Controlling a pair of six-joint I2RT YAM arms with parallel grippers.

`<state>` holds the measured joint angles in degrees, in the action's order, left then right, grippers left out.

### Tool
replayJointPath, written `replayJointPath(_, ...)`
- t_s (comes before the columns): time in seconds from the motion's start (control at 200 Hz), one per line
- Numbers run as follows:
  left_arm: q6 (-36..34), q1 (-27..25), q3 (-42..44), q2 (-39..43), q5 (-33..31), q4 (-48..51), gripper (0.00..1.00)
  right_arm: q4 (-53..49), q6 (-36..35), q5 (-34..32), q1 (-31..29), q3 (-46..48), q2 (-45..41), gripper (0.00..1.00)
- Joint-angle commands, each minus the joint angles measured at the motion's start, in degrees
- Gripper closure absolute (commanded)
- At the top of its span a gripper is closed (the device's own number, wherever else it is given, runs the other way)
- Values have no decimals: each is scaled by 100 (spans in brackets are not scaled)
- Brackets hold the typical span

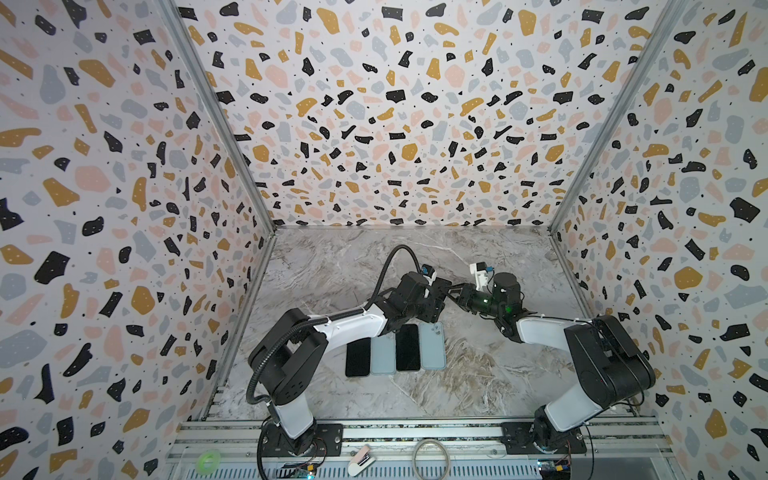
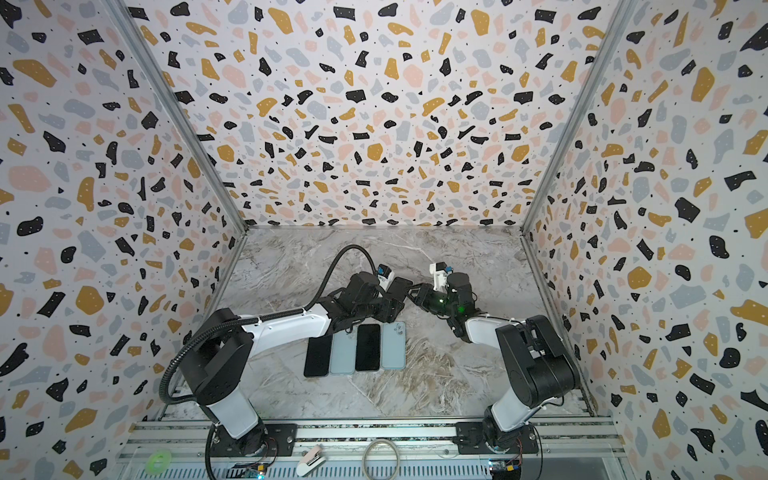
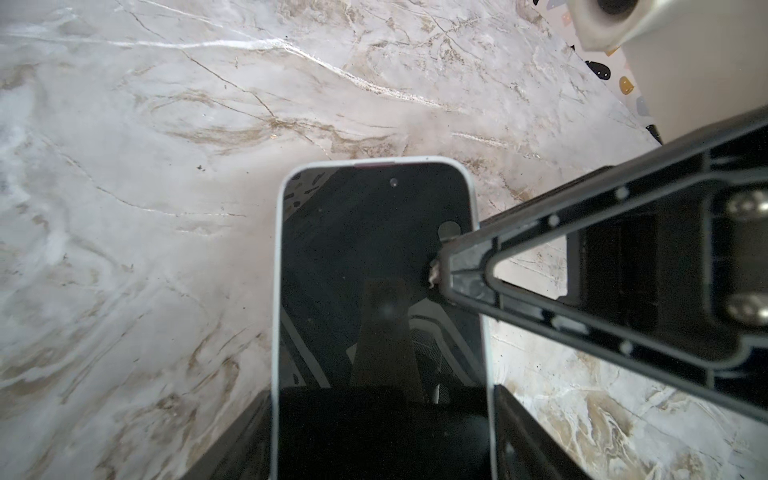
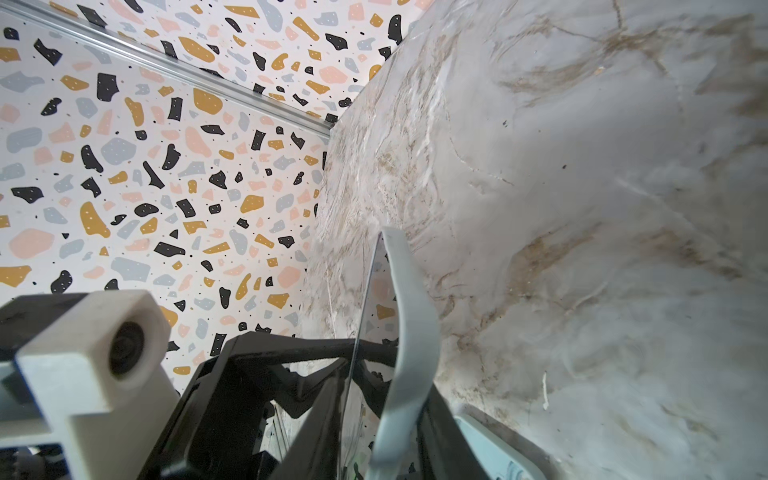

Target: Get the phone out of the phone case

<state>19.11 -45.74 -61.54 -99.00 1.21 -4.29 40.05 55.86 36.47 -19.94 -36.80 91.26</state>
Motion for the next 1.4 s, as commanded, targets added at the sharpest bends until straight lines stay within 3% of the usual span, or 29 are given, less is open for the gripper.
replayJointPath(0.0, 29, -47, -94, 150, 28, -344, 66, 180, -8, 132, -53, -11, -90, 72)
replayJointPath(0.215, -13, -85, -26, 195, 176, -446, 65, 113, -51, 194, -62, -44, -107, 89)
replayJointPath(0.39, -3, -85, 71, 323, 606, -737, 50, -203, -227, 273, -53, -122, -272, 97)
replayJointPath(0.531, 47, -85, 137, 428, 1019, -976, 46, -358, -303, 343, -36, -165, -423, 100)
replayJointPath(0.756, 191, -51, 362, 796, 1356, -1360, 21, -655, -423, 394, 62, -214, -603, 100)
replayJointPath(0.966, 775, 342, 895, 1356, 2000, -2092, 0, -757, -460, 631, 210, -220, -834, 100)
replayJointPath(1.171, 1393, 770, 1320, 1652, 2597, -2948, 0, -791, -417, 1033, 415, -249, -1077, 100)
replayJointPath(1.397, 2032, 1213, 1458, 1375, 3338, -3809, 0, -668, -209, 1568, 663, -292, -1353, 100)
